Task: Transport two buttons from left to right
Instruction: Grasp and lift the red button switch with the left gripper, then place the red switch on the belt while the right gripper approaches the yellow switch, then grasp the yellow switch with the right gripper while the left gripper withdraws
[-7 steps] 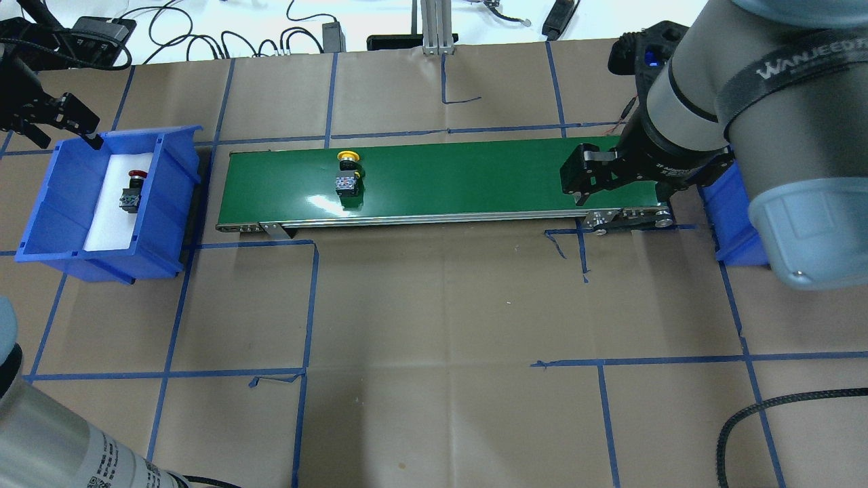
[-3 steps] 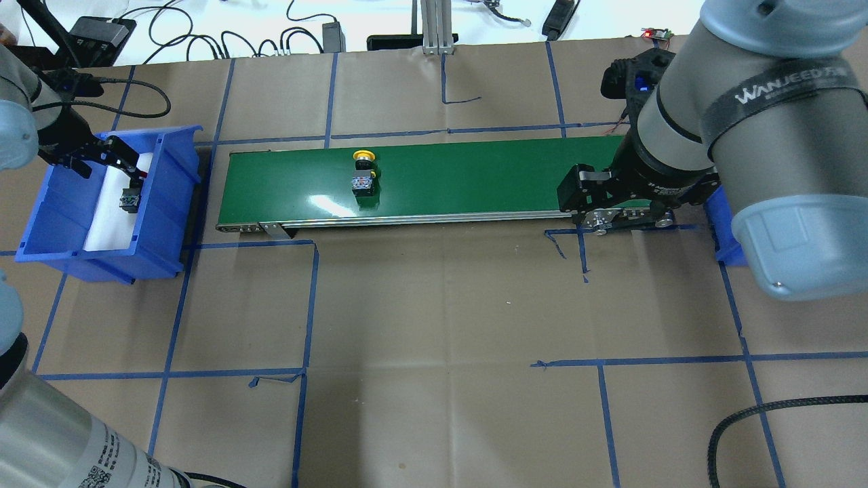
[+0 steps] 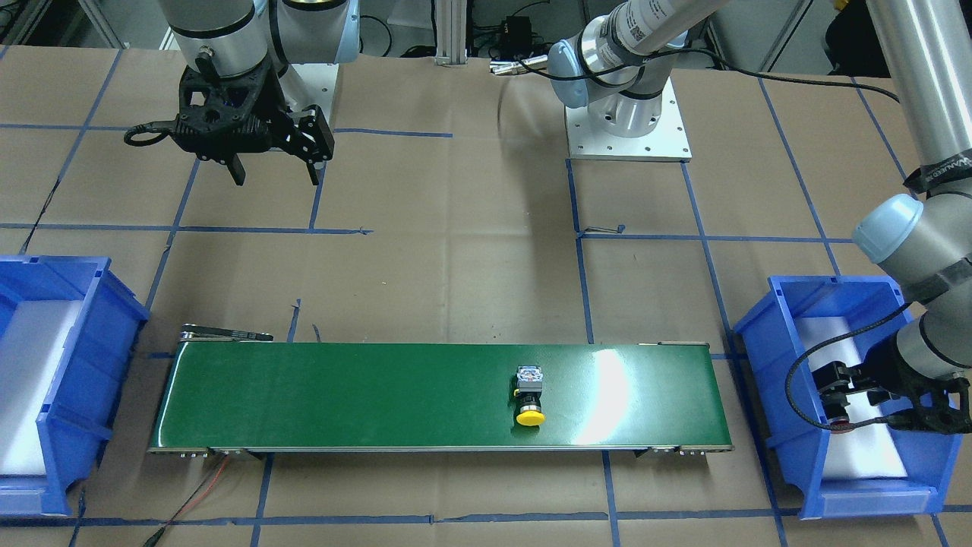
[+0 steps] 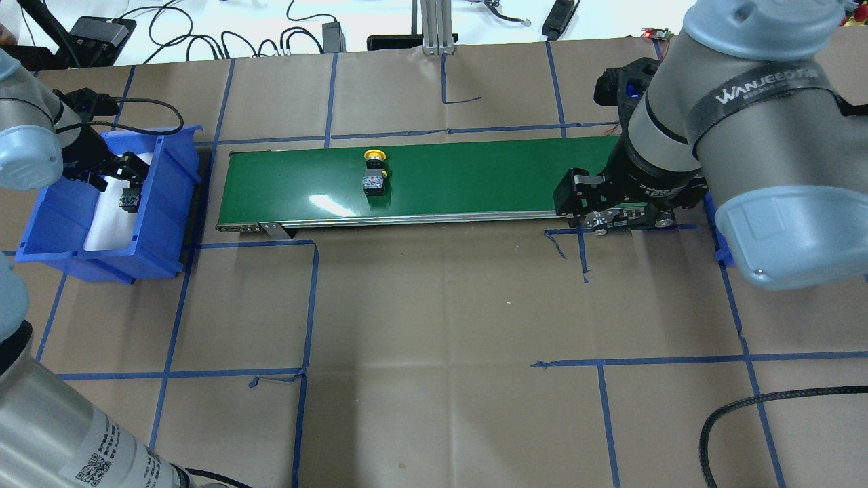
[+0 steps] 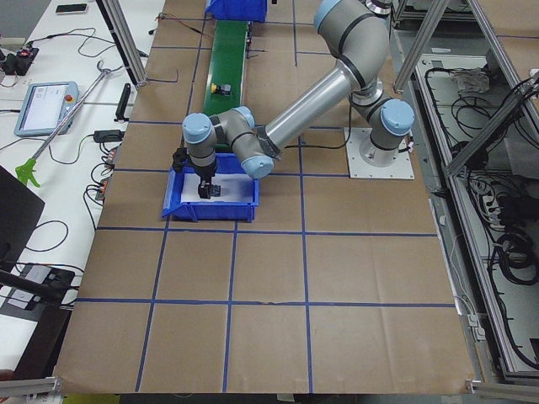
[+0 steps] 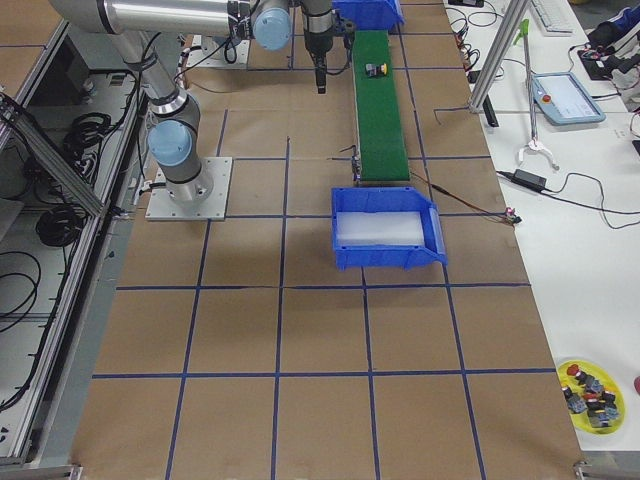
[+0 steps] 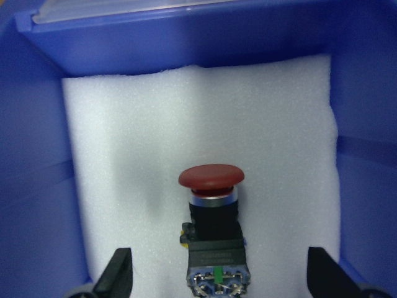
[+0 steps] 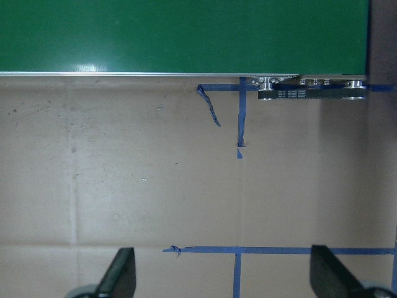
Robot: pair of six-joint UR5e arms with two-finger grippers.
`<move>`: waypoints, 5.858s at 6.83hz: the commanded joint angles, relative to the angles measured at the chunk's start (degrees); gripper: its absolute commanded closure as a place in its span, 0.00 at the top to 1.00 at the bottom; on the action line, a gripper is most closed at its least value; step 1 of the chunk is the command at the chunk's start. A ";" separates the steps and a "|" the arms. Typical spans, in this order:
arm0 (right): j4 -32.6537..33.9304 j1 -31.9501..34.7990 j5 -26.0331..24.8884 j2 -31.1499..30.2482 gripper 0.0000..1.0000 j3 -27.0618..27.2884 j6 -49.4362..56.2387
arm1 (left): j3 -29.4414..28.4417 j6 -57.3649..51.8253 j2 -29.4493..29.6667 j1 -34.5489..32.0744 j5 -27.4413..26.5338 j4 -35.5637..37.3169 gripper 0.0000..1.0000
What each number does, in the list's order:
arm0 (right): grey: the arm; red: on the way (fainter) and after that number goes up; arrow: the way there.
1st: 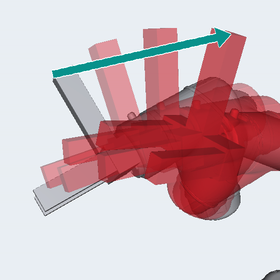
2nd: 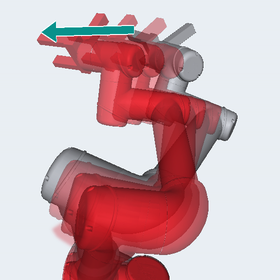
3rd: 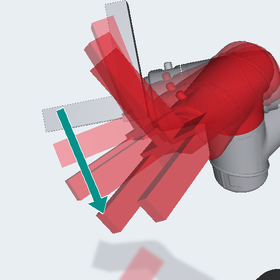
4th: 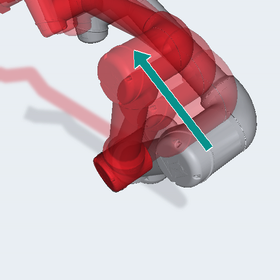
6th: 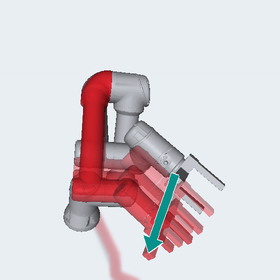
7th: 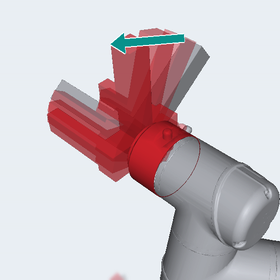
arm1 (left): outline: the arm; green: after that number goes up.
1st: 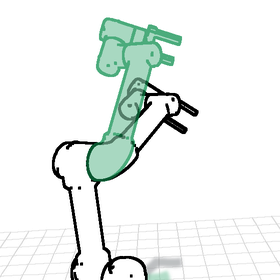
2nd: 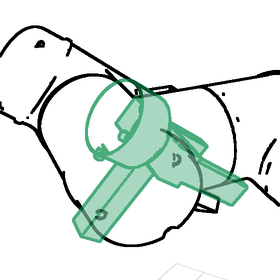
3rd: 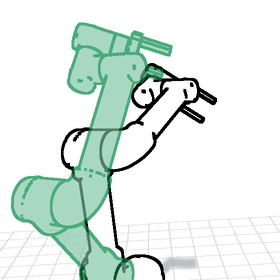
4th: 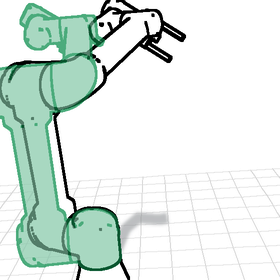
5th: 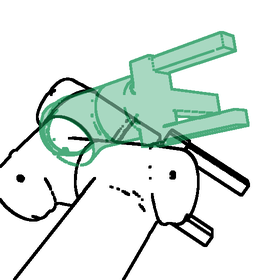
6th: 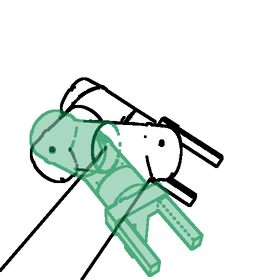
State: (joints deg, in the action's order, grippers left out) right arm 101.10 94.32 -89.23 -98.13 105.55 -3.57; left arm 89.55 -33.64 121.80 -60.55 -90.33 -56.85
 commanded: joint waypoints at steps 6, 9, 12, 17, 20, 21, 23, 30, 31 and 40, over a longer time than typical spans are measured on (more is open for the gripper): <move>0.06 -0.01 -0.07 0.66 1.00 -0.34 -0.03 | -2.26 2.17 -1.55 0.17 -0.02 -4.12 0.05; 0.15 -0.10 -0.16 4.51 1.00 -0.69 -0.03 | -5.51 1.91 -8.58 0.26 -0.90 -13.87 0.05; 0.94 -0.01 -0.07 8.46 1.00 -2.80 -0.03 | -10.61 3.65 -9.74 -0.53 -0.91 -21.80 0.06; 0.42 -0.01 0.19 9.19 1.00 -2.81 -0.03 | -9.31 22.26 -11.94 -17.46 -0.38 -22.87 0.06; 0.94 -0.10 0.46 9.10 1.00 -2.81 -0.12 | -5.98 28.45 -9.75 -22.24 -0.29 -20.95 0.06; 0.94 -0.01 0.46 9.10 1.00 -2.81 -0.12 | -3.96 30.02 -8.87 -22.33 -0.20 -16.76 0.06; 3.73 -0.10 0.02 10.06 1.00 -2.72 -0.55 | 1.39 29.25 -6.94 -22.42 -0.03 -8.51 0.06; 24.57 -0.27 4.47 20.24 1.00 -3.15 -1.78 | -3.13 29.86 -9.82 -22.94 -0.11 -14.73 0.99; 24.85 -0.53 5.81 21.57 1.00 -5.16 -1.87 | -5.33 29.86 -12.27 -23.55 -0.11 -21.05 0.99; 24.15 -0.54 4.68 37.22 1.00 -15.11 -2.05 | 1.83 25.37 -29.94 -25.84 -0.46 -28.67 0.98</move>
State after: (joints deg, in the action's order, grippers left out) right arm 125.28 93.71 -84.48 -61.76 90.36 -5.54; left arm 89.43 -9.04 93.35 -86.49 -90.68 -85.81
